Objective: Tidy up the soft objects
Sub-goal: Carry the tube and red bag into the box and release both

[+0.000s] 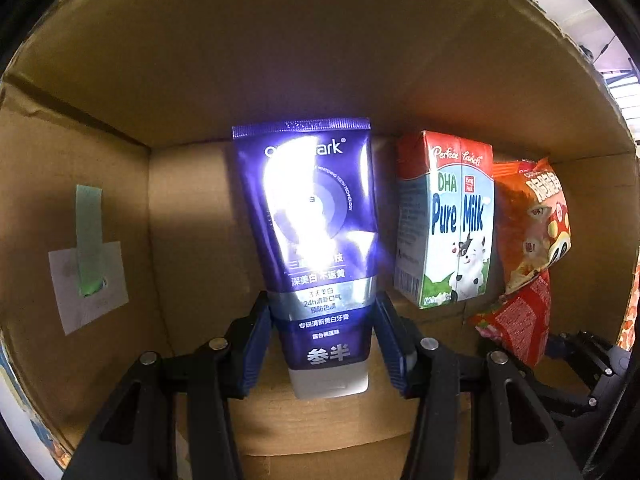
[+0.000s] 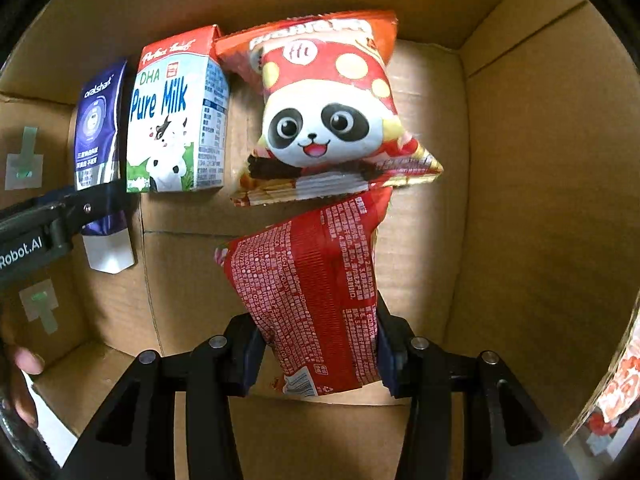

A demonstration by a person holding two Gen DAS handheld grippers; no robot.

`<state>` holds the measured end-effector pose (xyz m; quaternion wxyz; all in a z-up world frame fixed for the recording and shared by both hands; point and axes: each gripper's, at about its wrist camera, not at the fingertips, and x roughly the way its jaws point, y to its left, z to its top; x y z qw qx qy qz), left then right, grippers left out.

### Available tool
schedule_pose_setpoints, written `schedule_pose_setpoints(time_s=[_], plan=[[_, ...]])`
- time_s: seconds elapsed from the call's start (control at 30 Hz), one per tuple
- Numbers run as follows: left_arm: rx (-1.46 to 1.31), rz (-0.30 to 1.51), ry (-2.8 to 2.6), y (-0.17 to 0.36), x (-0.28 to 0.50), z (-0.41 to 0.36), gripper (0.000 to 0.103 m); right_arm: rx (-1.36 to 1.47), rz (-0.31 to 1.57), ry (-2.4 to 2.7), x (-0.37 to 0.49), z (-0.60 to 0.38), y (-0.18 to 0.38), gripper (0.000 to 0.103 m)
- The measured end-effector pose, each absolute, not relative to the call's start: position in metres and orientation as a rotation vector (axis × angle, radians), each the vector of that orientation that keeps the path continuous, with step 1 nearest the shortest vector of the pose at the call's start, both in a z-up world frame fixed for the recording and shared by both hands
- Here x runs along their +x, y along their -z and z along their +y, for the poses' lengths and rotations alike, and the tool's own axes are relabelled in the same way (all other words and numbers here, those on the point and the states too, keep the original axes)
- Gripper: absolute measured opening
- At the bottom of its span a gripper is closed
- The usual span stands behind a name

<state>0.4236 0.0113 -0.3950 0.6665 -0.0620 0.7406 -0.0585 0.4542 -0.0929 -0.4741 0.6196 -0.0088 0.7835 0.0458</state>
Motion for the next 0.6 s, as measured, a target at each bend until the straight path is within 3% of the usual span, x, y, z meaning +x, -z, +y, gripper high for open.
schedule_pose_setpoints(time_s=[0.6], plan=[[-0.123,1.72,0.103,0.411,0.444,0.005,0.048,-0.005,1.868,-0.055,0.45,-0.107,0.493,0.053]])
